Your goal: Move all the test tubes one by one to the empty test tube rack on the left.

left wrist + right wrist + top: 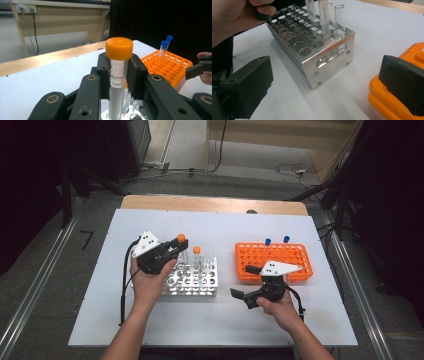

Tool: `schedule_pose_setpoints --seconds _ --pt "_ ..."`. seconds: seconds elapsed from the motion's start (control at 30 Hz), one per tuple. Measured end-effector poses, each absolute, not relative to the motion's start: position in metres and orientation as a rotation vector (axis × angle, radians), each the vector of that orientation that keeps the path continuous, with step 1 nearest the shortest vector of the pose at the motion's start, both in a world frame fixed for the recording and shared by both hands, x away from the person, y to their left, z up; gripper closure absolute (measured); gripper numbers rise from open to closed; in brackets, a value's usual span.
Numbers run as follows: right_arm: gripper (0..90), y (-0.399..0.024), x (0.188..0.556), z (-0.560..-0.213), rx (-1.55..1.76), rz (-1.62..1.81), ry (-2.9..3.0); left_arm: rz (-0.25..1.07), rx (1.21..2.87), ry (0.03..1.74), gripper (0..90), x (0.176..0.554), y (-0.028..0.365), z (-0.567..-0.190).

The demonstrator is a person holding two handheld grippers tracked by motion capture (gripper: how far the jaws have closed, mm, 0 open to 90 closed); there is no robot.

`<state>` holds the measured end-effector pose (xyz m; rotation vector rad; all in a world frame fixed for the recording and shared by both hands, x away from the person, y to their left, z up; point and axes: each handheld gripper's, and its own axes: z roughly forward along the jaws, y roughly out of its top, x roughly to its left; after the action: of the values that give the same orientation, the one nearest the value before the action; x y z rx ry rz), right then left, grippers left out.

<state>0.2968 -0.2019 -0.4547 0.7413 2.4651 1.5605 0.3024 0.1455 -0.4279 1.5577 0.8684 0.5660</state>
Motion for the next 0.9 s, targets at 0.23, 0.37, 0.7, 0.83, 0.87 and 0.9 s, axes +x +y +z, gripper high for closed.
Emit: schedule_pose_setpoints --seconds 0.23,0.37,0.7,0.83,0.87,0.9 --pt "0.0 -0.202 0.297 -0.456 0.752 1.553 2.464 0.571 1.528 0.860 75.0 0.305 0.144 -0.429" --pt "0.0 -0.203 0.297 -0.456 0.760 1.548 2.462 0.584 1.571 0.867 75.1 0.307 0.141 -0.432" --pt "0.0 -0.208 0.302 -0.457 0.790 1.539 2.429 0.550 1.701 0.920 74.6 0.307 0.134 -0.434" --pt "0.0 -0.214 0.306 -0.457 0.822 1.545 2.399 0.535 1.755 0.935 73.8 0.309 0.130 -0.437" --pt "0.0 -0.216 0.306 -0.457 0.834 1.543 2.391 0.532 1.762 0.938 73.4 0.309 0.129 -0.438" --pt "0.2 -0.217 0.307 -0.457 0.845 1.539 2.378 0.527 1.766 0.937 73.0 0.309 0.129 -0.438"
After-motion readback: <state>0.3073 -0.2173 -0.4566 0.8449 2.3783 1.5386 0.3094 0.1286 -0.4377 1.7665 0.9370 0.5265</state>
